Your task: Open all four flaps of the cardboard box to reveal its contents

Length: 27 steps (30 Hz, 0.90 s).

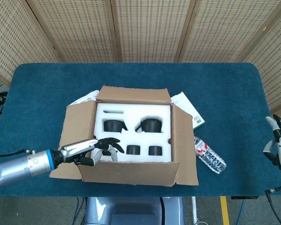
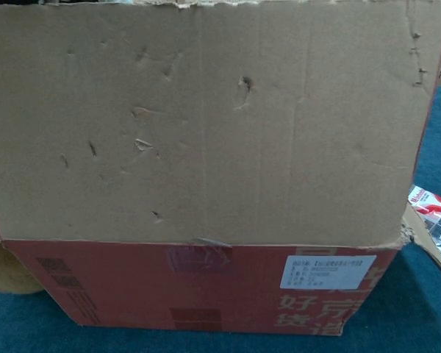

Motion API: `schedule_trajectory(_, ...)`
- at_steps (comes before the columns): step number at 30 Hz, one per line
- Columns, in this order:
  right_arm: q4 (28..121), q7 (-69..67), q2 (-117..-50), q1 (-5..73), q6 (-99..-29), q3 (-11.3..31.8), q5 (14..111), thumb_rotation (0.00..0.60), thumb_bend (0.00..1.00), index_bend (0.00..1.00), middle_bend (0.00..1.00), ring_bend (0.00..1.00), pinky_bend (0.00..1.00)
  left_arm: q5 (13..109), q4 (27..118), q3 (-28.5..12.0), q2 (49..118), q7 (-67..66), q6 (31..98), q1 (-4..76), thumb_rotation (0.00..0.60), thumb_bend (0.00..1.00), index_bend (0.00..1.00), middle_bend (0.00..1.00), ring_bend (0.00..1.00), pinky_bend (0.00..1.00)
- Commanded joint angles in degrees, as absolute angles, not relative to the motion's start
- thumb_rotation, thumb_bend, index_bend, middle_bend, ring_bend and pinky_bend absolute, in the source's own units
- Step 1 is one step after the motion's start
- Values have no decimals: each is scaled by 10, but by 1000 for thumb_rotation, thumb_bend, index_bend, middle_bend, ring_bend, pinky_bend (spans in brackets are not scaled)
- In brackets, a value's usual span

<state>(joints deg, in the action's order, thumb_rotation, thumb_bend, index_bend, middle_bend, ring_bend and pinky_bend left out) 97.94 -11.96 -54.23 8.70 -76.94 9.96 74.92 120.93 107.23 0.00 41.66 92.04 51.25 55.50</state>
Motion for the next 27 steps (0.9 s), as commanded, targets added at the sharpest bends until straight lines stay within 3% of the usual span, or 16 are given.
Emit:
schedule_trajectory(1, 980, -119, -542, 87, -769, 100, 749, 600, 956, 45, 0, 0, 0, 1263, 1029, 53, 410, 981, 581, 590, 249, 871, 395, 209, 0, 0)
schedule_trajectory(15, 981, -121, -541, 84, -771, 100, 747, 600, 956, 45, 0, 0, 0, 1323, 1028, 127, 432, 1006, 622, 652, 249, 873, 395, 209, 0, 0)
schedule_trajectory(22, 980, -123, -542, 83, -772, 100, 748, 600, 956, 45, 0, 0, 0, 1329, 1031, 157, 449, 1001, 603, 685, 247, 872, 395, 209, 0, 0)
schedule_trajectory(27, 977, -127, -543, 83, -771, 101, 747, 600, 956, 45, 0, 0, 0, 1273, 1044, 148, 440, 904, 568, 678, 245, 866, 395, 209, 0, 0)
